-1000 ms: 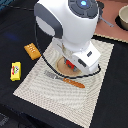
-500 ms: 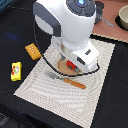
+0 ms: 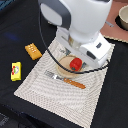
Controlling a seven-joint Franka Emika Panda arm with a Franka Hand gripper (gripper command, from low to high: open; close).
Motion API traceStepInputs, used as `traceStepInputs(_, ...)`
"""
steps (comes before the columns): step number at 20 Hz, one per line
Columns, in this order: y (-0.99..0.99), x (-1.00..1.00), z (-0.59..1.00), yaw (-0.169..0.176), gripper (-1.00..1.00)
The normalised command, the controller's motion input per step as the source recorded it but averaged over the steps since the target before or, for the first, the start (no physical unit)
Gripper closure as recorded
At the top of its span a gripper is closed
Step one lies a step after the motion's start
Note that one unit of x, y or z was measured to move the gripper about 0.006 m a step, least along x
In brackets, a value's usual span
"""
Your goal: Interact with the objects in diverse but meaningful ways.
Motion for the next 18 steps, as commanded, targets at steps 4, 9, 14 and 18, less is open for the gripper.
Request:
traceStepInputs(4, 0.47, -0.93, 0.47, 0.081, -1.0)
traceStepInputs(9, 0.31, -0.97, -0.04, 0.037, -1.0)
traceStepInputs(14, 0.15, -1.0, -0.16, 0.011, -1.0)
traceStepInputs(18, 0.05, -1.0, -0.12, 0.0, -1.0)
